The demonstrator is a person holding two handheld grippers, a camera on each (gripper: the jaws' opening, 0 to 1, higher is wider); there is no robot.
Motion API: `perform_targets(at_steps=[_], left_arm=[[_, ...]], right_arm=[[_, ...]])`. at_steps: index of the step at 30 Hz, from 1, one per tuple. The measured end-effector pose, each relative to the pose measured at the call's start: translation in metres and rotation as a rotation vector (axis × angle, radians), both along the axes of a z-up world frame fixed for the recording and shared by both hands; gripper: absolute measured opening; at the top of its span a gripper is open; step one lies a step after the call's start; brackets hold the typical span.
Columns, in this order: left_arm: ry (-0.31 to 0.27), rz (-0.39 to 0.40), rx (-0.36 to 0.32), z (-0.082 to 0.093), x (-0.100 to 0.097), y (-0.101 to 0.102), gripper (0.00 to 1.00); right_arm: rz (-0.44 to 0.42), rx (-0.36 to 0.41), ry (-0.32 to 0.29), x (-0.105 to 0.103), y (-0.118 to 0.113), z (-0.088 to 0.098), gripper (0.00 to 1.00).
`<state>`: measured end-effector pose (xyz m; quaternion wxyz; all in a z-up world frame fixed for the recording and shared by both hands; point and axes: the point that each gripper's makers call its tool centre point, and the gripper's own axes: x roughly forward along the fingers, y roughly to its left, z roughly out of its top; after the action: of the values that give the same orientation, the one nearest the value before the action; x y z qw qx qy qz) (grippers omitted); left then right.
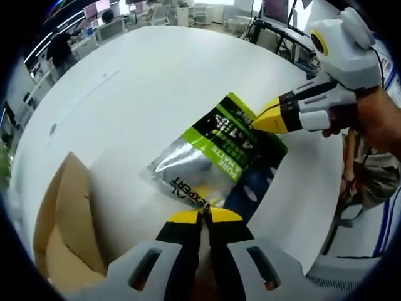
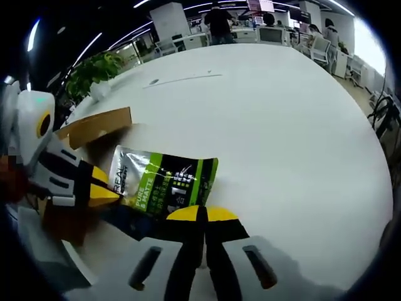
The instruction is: Operate the shoe box by opening the lid, removing the specified soft item, and placing it in the target area until the item is outside and the box remains undamaged.
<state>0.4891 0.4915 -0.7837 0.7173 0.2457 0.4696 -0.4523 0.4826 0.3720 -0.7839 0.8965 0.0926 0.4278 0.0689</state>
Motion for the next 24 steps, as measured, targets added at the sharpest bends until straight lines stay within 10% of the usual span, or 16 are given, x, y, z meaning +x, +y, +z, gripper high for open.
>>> perform_targets(at_steps=[24], left_arm=[[0.013, 0.014, -0.129, 0.034, -0.012, 0.009, 0.04]], right_arm=[[-0.064, -0.038, -0.04, -0.013, -0.005, 0.027, 0.17]])
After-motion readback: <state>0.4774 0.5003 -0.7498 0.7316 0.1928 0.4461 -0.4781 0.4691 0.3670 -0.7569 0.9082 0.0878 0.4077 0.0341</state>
